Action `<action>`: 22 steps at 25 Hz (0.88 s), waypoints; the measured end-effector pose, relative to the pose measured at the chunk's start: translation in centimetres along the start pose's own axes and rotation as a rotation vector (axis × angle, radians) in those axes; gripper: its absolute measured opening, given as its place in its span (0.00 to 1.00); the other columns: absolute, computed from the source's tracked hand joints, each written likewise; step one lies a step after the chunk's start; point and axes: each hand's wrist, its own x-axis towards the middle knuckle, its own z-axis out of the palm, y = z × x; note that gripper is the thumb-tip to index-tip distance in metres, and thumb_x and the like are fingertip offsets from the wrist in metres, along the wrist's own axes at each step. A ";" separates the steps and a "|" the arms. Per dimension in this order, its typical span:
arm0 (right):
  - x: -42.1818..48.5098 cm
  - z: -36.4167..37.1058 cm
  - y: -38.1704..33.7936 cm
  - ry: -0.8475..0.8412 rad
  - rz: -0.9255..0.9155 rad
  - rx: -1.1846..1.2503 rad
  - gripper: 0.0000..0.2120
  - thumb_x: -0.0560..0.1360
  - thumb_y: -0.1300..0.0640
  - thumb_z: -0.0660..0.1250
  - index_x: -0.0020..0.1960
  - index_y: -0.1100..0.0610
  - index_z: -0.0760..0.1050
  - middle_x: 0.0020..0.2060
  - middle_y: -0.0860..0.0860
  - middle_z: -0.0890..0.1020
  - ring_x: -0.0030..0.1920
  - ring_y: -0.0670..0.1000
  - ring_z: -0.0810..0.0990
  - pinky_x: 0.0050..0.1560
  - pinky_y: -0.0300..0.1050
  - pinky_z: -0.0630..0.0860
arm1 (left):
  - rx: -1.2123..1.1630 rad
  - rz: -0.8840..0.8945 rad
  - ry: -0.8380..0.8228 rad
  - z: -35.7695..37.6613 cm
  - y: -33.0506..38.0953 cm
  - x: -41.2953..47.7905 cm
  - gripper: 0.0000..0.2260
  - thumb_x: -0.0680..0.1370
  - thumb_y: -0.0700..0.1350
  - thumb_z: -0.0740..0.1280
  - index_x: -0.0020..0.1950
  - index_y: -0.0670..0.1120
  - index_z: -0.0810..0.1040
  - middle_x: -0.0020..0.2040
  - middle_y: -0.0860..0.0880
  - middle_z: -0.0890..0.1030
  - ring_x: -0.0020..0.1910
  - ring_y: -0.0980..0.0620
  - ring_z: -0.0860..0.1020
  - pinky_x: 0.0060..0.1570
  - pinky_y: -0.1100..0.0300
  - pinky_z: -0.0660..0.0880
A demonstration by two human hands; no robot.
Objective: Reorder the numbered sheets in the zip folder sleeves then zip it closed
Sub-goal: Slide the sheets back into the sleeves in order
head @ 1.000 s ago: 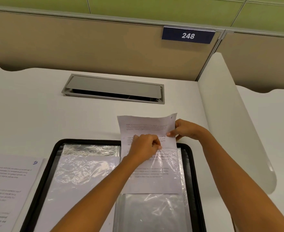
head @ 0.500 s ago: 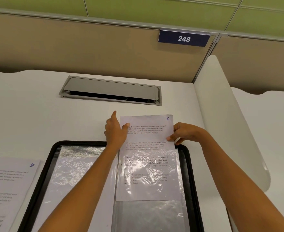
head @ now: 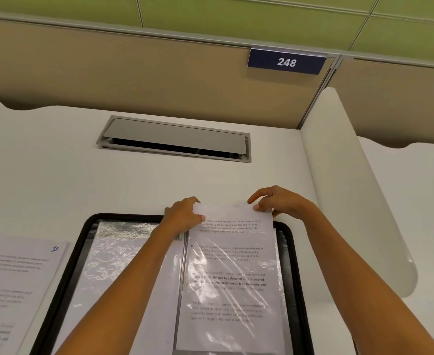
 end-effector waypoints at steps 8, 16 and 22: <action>-0.6 0.5 -1.7 -0.041 0.004 -0.200 0.08 0.75 0.61 0.69 0.53 0.57 0.82 0.46 0.57 0.83 0.45 0.51 0.81 0.44 0.42 0.79 | 0.144 0.366 0.134 0.3 1.8 -1.5 0.26 0.75 0.56 0.69 0.71 0.58 0.65 0.68 0.52 0.70 0.68 0.49 0.66 0.66 0.47 0.61; -0.1 2.1 -1.2 0.022 0.010 -0.412 0.10 0.73 0.64 0.67 0.45 0.51 0.83 0.37 0.53 0.78 0.39 0.50 0.74 0.38 0.40 0.72 | 0.285 0.450 0.113 1.4 2.6 -0.6 0.07 0.79 0.51 0.65 0.54 0.52 0.79 0.48 0.54 0.79 0.53 0.52 0.74 0.58 0.53 0.65; 0.1 3.6 -0.6 0.000 -0.033 -0.430 0.08 0.73 0.61 0.70 0.50 0.55 0.85 0.48 0.50 0.85 0.53 0.50 0.79 0.58 0.45 0.75 | 0.239 0.432 -0.005 1.4 2.5 -0.9 0.14 0.77 0.57 0.64 0.46 0.48 0.82 0.40 0.52 0.79 0.41 0.52 0.76 0.43 0.57 0.70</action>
